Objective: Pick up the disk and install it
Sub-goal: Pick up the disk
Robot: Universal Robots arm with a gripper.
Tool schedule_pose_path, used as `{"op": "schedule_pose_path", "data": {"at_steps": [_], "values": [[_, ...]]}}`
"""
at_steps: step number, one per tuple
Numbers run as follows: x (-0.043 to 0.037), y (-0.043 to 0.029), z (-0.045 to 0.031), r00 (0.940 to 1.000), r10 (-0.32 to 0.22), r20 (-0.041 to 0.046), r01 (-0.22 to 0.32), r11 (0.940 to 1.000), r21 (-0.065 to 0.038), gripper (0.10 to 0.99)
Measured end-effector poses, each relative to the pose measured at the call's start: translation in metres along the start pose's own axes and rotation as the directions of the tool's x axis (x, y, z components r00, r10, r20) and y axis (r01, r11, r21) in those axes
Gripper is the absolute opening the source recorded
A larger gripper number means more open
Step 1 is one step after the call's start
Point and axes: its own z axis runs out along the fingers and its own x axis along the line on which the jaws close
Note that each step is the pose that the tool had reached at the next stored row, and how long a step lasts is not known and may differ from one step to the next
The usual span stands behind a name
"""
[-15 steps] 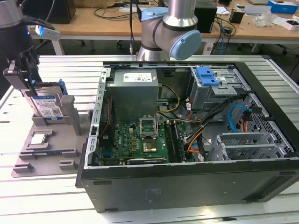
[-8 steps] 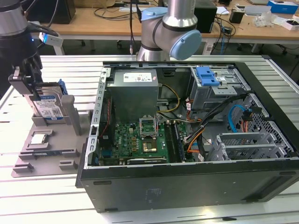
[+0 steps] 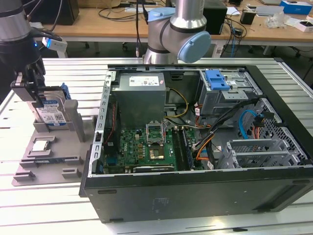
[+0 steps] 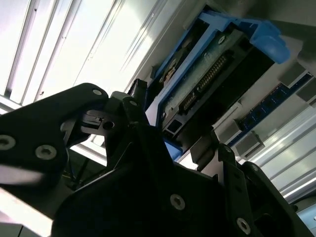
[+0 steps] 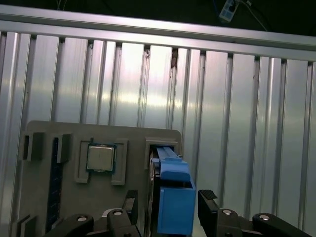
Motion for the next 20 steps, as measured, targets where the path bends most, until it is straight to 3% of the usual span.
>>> {"op": "schedule_pose_path", "data": {"at_steps": [6, 9, 11, 20], "values": [[0.0000, 0.0000, 0.0000, 1.0000, 0.000, 0.0003, 0.000, 1.0000, 0.000, 0.588], [0.0000, 0.0000, 0.0000, 1.0000, 0.000, 0.0006, 0.000, 1.0000, 0.000, 0.396], [0.0000, 0.0000, 0.0000, 1.0000, 0.000, 0.0005, 0.000, 1.0000, 0.000, 0.373], [0.0000, 0.0000, 0.0000, 1.0000, 0.000, 0.0009, 0.000, 1.0000, 0.000, 0.373]]}}
